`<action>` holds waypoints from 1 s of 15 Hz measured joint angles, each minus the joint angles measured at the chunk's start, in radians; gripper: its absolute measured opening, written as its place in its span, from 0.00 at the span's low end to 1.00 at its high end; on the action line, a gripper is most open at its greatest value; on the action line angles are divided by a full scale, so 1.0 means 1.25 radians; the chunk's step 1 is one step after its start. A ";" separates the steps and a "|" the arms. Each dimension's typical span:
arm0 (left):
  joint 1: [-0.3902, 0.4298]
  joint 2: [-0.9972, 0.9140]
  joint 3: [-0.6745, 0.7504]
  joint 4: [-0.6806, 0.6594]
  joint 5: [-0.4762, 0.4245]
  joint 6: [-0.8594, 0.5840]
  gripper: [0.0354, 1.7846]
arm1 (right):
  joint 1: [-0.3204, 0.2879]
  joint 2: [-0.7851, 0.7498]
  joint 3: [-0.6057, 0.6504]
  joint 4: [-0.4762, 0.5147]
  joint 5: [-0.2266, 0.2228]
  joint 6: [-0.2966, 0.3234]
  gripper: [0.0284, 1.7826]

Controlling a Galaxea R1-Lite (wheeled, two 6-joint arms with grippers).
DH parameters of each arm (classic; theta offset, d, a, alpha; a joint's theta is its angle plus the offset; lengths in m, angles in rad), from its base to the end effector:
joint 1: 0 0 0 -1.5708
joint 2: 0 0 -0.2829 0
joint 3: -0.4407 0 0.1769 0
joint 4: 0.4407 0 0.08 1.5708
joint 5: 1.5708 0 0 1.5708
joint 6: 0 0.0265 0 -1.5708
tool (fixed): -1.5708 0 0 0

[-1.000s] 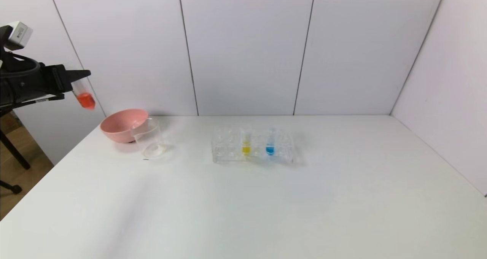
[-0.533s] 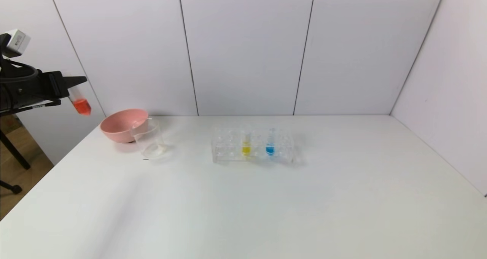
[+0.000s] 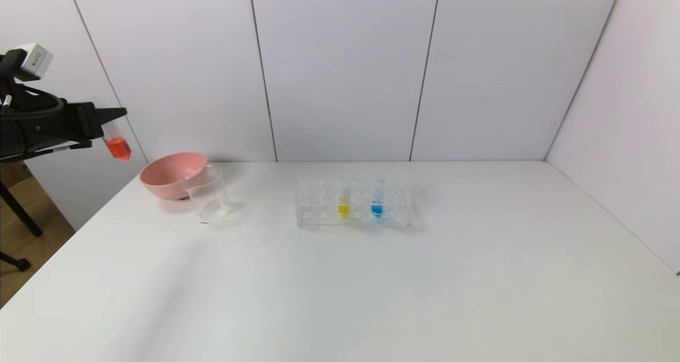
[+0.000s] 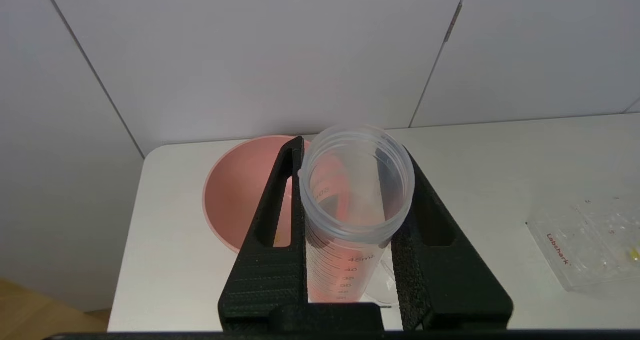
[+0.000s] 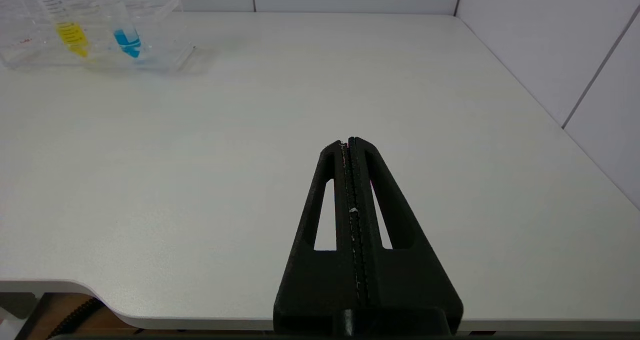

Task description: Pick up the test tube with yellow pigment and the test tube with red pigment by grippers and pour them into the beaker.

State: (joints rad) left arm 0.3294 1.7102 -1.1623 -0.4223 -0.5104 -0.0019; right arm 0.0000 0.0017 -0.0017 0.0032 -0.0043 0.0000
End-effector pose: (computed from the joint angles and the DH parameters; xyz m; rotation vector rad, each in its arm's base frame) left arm 0.3046 0.0905 0.2483 -0.0532 0.1150 -0.1807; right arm -0.0164 -0.0001 0.0756 0.0000 0.0032 -0.0043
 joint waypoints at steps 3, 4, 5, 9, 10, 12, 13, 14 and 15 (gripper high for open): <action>-0.035 0.017 0.001 0.000 0.013 0.000 0.26 | 0.000 0.000 0.000 0.000 0.000 0.000 0.05; -0.048 0.024 0.001 0.000 0.023 0.001 0.26 | 0.000 0.000 0.000 0.000 0.000 0.000 0.05; -0.063 0.033 0.001 -0.001 0.037 0.007 0.26 | 0.000 0.000 0.000 0.000 0.000 0.000 0.05; -0.088 0.067 -0.002 -0.002 0.067 0.059 0.26 | 0.000 0.000 0.000 0.000 0.000 0.000 0.05; -0.091 0.073 -0.003 -0.003 0.069 0.060 0.26 | 0.000 0.000 0.000 0.000 0.000 0.000 0.05; -0.094 0.084 -0.004 -0.006 0.069 0.060 0.26 | 0.000 0.000 0.000 0.000 0.000 0.000 0.05; -0.095 0.088 -0.004 -0.012 0.069 0.060 0.26 | 0.000 0.000 0.000 0.000 0.000 0.000 0.05; -0.097 0.092 -0.003 -0.021 0.071 0.060 0.26 | 0.000 0.000 0.000 0.000 0.000 0.000 0.05; -0.100 0.097 -0.001 -0.028 0.071 0.060 0.26 | 0.000 0.000 0.000 0.000 0.000 0.000 0.05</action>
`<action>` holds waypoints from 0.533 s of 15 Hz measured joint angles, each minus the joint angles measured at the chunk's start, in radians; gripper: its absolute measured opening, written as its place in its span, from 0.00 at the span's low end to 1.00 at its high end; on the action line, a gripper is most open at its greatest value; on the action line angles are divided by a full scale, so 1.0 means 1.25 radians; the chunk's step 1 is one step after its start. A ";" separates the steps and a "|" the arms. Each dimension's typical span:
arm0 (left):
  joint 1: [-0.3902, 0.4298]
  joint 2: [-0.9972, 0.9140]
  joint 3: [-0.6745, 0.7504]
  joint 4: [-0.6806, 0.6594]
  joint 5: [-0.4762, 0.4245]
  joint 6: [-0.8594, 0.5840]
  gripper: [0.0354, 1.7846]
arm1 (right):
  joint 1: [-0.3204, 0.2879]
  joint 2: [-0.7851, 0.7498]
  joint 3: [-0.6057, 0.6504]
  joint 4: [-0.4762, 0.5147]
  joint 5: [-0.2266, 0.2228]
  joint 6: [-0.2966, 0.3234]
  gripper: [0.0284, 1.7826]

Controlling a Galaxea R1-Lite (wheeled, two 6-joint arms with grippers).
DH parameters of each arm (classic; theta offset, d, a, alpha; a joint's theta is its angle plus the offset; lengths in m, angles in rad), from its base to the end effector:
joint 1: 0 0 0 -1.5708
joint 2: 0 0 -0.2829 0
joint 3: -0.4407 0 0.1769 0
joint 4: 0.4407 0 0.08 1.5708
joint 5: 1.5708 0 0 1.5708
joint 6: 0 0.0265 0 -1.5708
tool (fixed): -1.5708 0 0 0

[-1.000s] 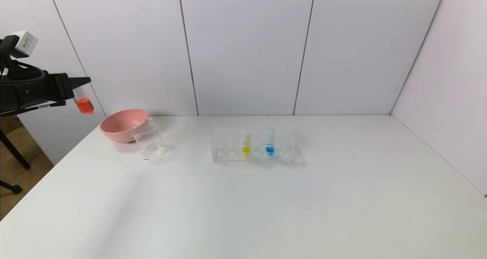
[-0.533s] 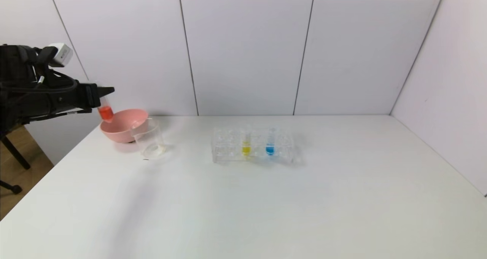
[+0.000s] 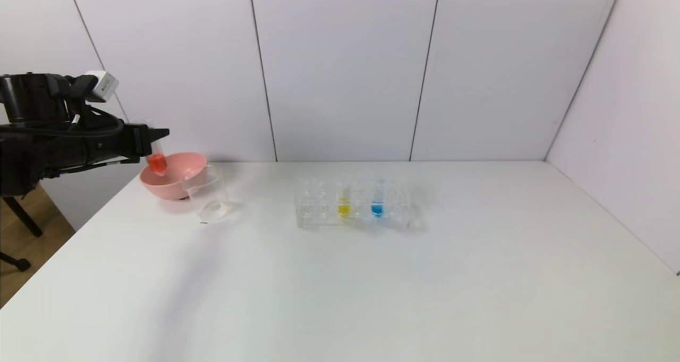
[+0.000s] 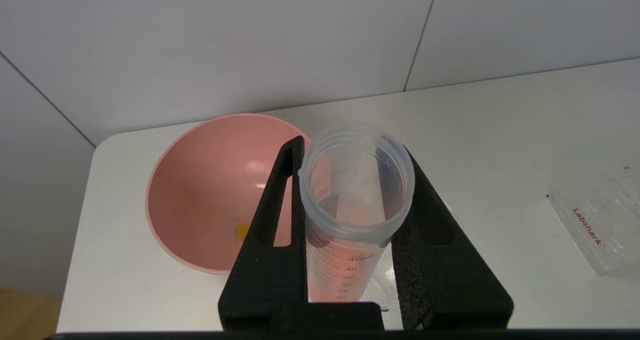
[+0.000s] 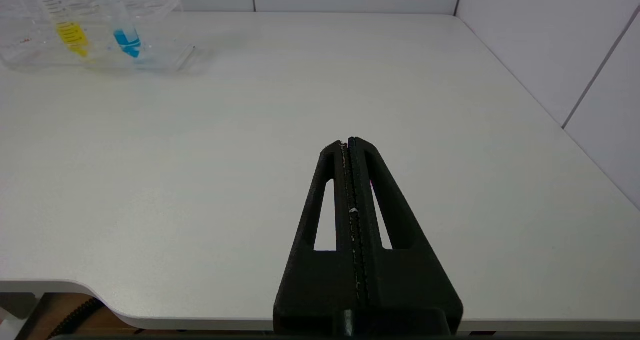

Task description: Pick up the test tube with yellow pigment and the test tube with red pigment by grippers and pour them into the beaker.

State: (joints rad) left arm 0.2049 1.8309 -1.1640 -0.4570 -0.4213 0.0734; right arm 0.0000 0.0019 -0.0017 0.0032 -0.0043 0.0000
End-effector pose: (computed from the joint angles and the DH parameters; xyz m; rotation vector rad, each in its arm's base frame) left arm 0.3420 0.0600 0.2120 0.0081 0.1920 -0.2228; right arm -0.0164 -0.0001 0.0756 0.0000 0.0034 -0.0043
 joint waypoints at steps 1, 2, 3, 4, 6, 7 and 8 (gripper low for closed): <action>-0.002 0.003 0.001 -0.003 0.003 0.000 0.26 | 0.000 0.000 0.000 0.000 0.000 0.000 0.05; -0.004 0.006 0.002 -0.005 0.011 0.000 0.26 | 0.000 0.000 0.000 0.000 0.000 0.000 0.05; -0.005 0.008 0.002 -0.005 0.017 0.001 0.26 | 0.000 0.000 0.000 0.000 0.000 0.000 0.05; -0.008 0.010 0.002 -0.005 0.018 0.002 0.26 | 0.000 0.000 0.000 0.000 0.000 0.000 0.05; -0.011 0.012 0.002 -0.004 0.018 0.004 0.26 | 0.000 0.000 0.000 0.000 0.000 0.000 0.05; -0.012 0.012 0.002 -0.004 0.017 0.009 0.26 | 0.000 0.000 0.000 0.000 0.000 0.000 0.05; -0.013 0.012 0.004 -0.004 0.017 0.022 0.26 | 0.000 0.000 0.000 0.000 0.000 0.000 0.05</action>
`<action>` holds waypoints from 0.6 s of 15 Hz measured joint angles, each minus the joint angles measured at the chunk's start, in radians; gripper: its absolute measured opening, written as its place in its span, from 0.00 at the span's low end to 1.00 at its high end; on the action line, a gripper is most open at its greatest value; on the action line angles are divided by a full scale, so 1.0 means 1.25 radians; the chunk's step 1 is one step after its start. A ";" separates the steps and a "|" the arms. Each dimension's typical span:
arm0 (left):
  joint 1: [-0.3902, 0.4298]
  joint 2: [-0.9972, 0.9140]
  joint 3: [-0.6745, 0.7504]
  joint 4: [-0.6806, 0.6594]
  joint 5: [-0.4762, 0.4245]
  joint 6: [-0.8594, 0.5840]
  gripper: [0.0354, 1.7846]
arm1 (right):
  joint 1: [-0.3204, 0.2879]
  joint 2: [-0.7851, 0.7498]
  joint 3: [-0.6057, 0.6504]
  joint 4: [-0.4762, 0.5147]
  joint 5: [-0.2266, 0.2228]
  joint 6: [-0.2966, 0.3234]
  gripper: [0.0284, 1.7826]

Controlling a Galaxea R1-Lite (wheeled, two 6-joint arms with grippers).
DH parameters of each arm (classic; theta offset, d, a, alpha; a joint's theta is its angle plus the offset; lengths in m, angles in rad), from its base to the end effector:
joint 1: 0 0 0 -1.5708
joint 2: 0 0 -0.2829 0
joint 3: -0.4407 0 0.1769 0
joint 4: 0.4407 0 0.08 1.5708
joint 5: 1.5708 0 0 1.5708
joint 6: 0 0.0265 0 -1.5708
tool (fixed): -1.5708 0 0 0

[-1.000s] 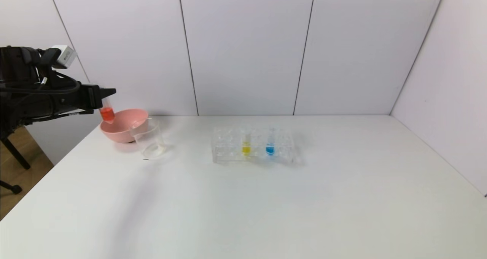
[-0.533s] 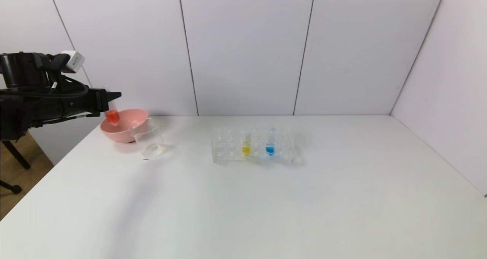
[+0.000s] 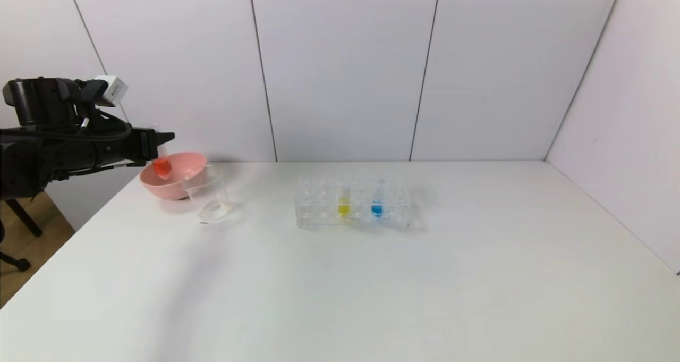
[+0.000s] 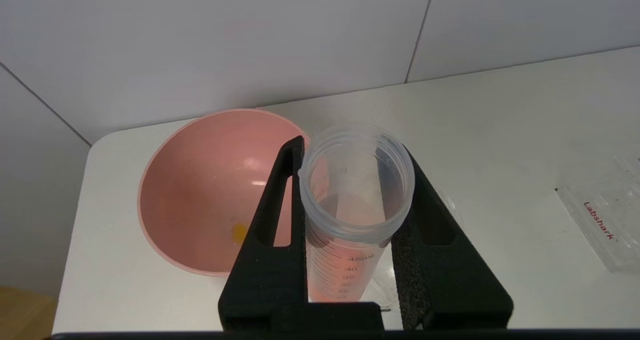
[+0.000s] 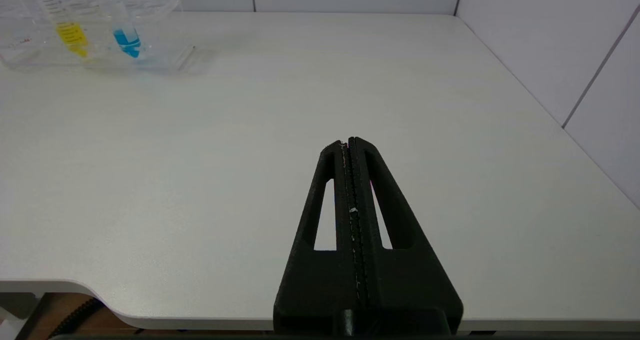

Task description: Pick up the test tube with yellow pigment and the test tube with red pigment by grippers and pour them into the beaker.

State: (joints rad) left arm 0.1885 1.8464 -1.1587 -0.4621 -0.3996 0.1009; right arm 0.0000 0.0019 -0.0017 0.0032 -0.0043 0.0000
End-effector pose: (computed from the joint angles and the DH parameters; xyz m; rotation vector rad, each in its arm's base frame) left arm 0.3460 0.0555 0.2056 0.0346 0.2054 -0.2208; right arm -0.0164 -0.0001 0.0756 0.0000 0.0034 -0.0043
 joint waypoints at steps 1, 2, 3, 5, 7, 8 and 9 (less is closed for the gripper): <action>-0.001 0.002 0.001 0.000 0.000 0.008 0.26 | 0.000 0.000 0.000 0.000 0.000 0.000 0.05; -0.001 0.004 0.002 0.000 0.001 0.010 0.26 | 0.000 0.000 0.000 0.000 0.000 0.000 0.05; -0.001 0.006 0.004 0.001 0.000 0.018 0.26 | 0.000 0.000 0.000 0.000 0.000 0.000 0.05; 0.000 0.010 0.012 0.000 -0.003 0.053 0.26 | 0.000 0.000 0.000 0.000 0.000 0.000 0.05; 0.000 0.013 0.023 0.001 -0.005 0.111 0.26 | 0.000 0.000 0.000 0.000 0.000 0.000 0.05; 0.000 0.014 0.026 0.002 -0.009 0.137 0.26 | 0.000 0.000 0.000 0.000 0.000 0.000 0.05; 0.002 0.014 0.028 0.007 -0.020 0.148 0.26 | 0.000 0.000 0.000 0.000 0.001 0.000 0.05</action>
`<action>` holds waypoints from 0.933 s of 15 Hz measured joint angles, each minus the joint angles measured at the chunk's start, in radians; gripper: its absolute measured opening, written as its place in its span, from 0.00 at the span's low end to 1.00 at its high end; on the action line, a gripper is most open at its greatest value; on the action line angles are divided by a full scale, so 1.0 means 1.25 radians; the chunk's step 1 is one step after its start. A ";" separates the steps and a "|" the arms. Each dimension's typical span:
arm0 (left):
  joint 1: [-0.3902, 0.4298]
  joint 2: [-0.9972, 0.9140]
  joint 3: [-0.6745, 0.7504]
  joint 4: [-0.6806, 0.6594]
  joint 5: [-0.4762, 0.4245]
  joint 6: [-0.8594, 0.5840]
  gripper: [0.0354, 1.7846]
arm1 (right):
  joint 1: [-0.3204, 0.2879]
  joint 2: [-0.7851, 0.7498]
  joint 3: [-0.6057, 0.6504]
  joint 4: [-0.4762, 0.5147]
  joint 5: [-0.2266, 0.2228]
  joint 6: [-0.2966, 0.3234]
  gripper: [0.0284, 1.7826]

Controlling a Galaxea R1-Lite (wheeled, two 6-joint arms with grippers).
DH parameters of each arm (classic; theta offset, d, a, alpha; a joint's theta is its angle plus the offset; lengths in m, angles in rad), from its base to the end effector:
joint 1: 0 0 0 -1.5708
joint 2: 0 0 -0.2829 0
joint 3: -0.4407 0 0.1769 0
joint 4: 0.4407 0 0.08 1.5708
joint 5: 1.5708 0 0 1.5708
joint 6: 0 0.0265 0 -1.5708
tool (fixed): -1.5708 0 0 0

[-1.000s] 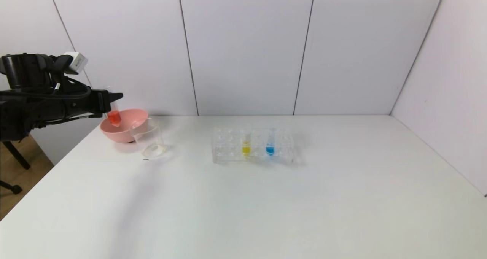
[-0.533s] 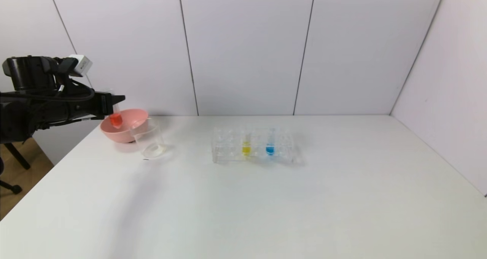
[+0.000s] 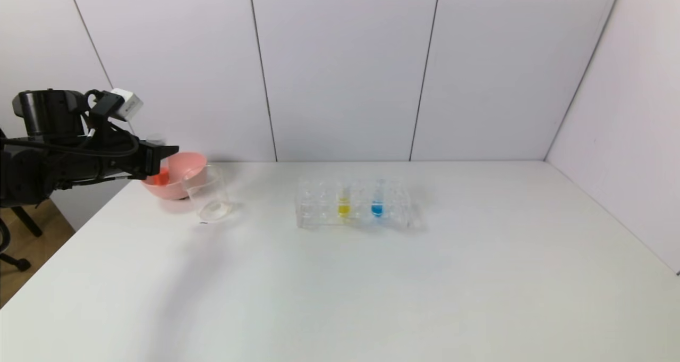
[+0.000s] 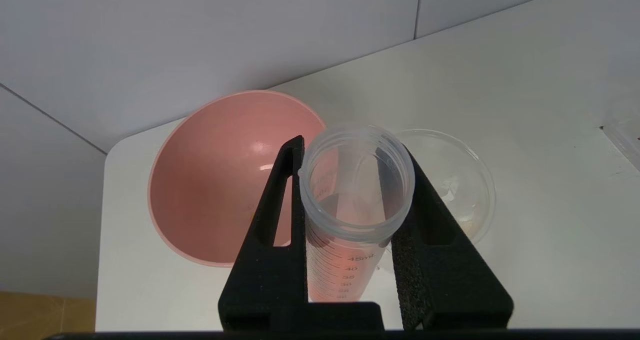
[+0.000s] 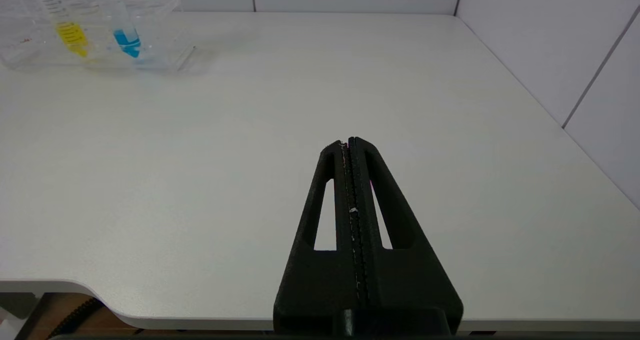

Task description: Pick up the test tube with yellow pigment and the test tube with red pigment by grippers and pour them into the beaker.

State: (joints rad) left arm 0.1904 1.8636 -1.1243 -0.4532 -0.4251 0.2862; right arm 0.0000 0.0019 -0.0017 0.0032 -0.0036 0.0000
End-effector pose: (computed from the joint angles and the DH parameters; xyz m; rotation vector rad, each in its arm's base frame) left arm 0.3464 0.0556 0.1894 0.1963 0.2376 -0.2700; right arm -0.0164 -0.0001 0.0756 0.0000 0.0034 -0.0036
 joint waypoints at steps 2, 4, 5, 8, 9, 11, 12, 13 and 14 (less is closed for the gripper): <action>0.009 0.000 -0.003 0.005 -0.037 0.015 0.26 | 0.000 0.000 0.000 0.000 -0.001 0.000 0.05; 0.021 0.000 -0.023 0.037 -0.053 0.048 0.26 | 0.000 0.000 0.000 0.000 0.000 0.000 0.05; 0.029 0.000 -0.037 0.068 -0.068 0.065 0.26 | 0.000 0.000 0.000 0.000 0.000 0.000 0.05; 0.054 0.000 -0.108 0.201 -0.116 0.154 0.26 | 0.000 0.000 0.000 0.000 0.000 0.000 0.05; 0.059 0.000 -0.136 0.257 -0.121 0.183 0.26 | 0.000 0.000 0.000 0.000 -0.001 0.000 0.05; 0.064 -0.003 -0.191 0.368 -0.124 0.230 0.26 | 0.000 0.000 0.000 0.000 -0.001 0.000 0.05; 0.066 -0.005 -0.225 0.433 -0.124 0.260 0.26 | 0.000 0.000 0.000 0.000 -0.001 0.000 0.05; 0.068 -0.006 -0.259 0.493 -0.124 0.293 0.26 | 0.000 0.000 0.000 0.000 -0.001 0.000 0.05; 0.069 -0.005 -0.296 0.551 -0.124 0.332 0.26 | 0.000 0.000 0.000 0.000 -0.001 0.000 0.05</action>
State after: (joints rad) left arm 0.2766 1.8574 -1.4943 0.2351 -0.5800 0.7017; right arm 0.0000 0.0019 -0.0017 0.0032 -0.0043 0.0000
